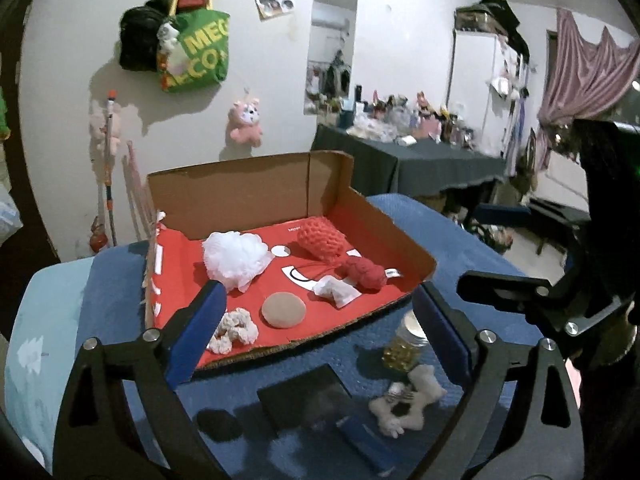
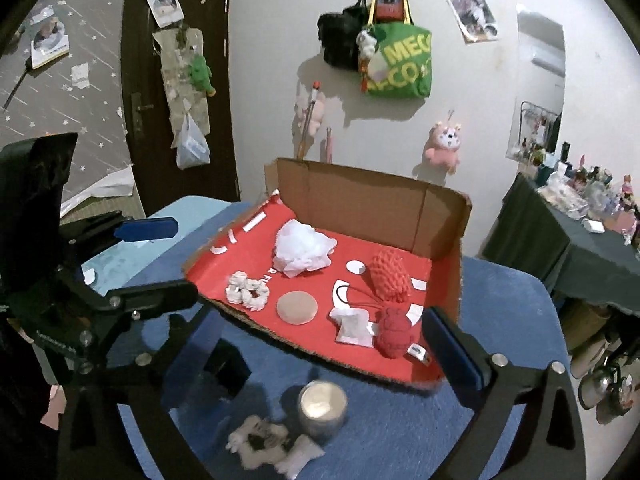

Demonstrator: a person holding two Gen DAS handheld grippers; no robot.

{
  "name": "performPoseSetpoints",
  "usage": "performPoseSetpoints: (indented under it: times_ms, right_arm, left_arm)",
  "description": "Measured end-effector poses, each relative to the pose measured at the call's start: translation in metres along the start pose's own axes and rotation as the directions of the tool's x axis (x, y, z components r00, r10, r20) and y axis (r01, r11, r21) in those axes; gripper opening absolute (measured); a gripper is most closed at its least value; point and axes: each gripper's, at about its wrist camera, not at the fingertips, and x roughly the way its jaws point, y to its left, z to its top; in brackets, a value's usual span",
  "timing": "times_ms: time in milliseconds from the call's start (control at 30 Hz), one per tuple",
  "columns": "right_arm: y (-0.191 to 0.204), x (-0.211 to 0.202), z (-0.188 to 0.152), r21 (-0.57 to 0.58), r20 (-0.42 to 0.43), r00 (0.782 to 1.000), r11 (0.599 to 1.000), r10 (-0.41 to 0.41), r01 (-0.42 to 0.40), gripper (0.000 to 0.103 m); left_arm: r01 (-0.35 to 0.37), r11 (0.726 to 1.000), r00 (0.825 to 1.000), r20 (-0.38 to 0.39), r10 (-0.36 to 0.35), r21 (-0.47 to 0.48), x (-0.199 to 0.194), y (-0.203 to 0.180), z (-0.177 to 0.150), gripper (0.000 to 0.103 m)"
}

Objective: Organize soft objects
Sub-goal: 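Withdraw both tools from the box toward the blue roll and white tissue, then grasp the white tissue with the right tool while the left tool grasps the blue roll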

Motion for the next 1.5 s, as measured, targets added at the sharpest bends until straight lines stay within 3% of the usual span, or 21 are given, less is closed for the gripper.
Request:
performPoseSetpoints:
  times_ms: [100, 267, 600, 1067, 1500]
  right_arm:
    - [0.007, -0.016, -0.011, 0.014, 0.019, 1.0, 1.0, -0.019, 0.018, 0.103]
    - [0.017, -0.04, -0.035, 0.046, 0.056, 0.997, 0.997, -0.061, 0.058, 0.103]
    - [0.029, -0.058, -0.083, 0.095, 0.07, 0.989, 0.988, -0.132, 0.125, 0.103]
    - [0.021, -0.018, -0.146, 0.185, -0.025, 0.99, 0.972, -0.14, 0.143, 0.103]
    - [0.005, 0.012, -0.157, 0.202, -0.086, 0.987, 0.968, -0.132, 0.147, 0.099]
  left_arm:
    - [-0.052, 0.999, 0.998, 0.045, 0.052, 0.005, -0.017, -0.011, -0.013, 0.097]
    - [-0.073, 0.997, 0.992, 0.104, 0.075, -0.027, -0.04, -0.021, -0.033, 0.099]
    - [-0.126, 0.99, 0.986, 0.1, 0.132, -0.067, -0.052, -0.034, -0.077, 0.099]
    - [-0.15, 0.978, 0.988, -0.051, 0.144, -0.144, -0.011, -0.032, -0.139, 0.099]
    - [-0.165, 0.978, 0.977, -0.161, 0.144, -0.126, 0.022, -0.037, -0.15, 0.099]
